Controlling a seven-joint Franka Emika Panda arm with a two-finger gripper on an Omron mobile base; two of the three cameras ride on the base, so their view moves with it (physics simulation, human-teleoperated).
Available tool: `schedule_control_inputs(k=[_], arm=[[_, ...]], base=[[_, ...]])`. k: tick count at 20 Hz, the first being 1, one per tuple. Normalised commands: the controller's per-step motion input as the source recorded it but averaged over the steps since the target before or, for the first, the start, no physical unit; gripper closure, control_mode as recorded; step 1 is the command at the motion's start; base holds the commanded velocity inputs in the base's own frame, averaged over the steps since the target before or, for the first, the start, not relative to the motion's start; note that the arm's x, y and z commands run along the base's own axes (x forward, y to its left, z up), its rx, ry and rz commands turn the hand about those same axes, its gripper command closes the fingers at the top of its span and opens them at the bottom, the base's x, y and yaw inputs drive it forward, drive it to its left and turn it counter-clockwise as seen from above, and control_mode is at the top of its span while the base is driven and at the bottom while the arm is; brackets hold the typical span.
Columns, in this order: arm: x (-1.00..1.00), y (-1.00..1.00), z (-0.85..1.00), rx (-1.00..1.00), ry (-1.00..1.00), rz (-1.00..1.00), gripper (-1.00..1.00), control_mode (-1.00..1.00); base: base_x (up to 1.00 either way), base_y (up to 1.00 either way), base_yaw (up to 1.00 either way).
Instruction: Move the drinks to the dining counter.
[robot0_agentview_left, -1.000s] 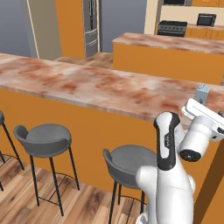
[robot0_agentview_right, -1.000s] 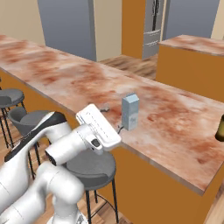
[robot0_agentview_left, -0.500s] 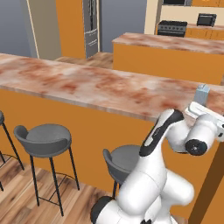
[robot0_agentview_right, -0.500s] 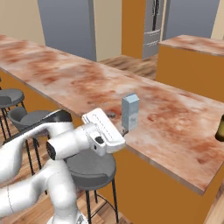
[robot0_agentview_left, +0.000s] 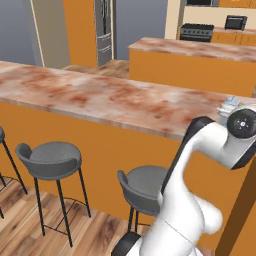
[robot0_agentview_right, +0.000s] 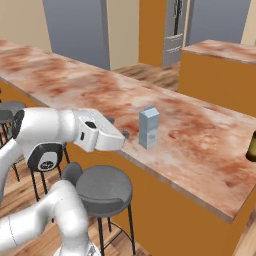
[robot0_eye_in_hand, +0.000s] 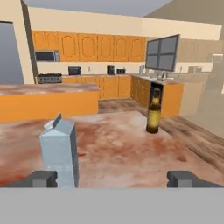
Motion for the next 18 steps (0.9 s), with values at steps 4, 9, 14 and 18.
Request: schedule_control_inputs(k=[4, 9, 14, 18], arm=[[-0.56, 0.15, 0.38, 0.12, 0.22, 0.11, -1.00, -1.00], [-0.45, 0.24, 0.21, 0.17, 0.32, 0.12, -1.00, -1.00], [-0.22, 0.35, -0.06, 0.17, 0.13, 0.14, -1.00, -1.00], [-0.11, 0.46, -0.09, 0.20, 0.11, 0.24, -1.00, -1.00]], base=[[0.00, 0.00, 0.00], [0.00, 0.00, 0.00], [0.00, 0.00, 0.00], [0.00, 0.00, 0.00]])
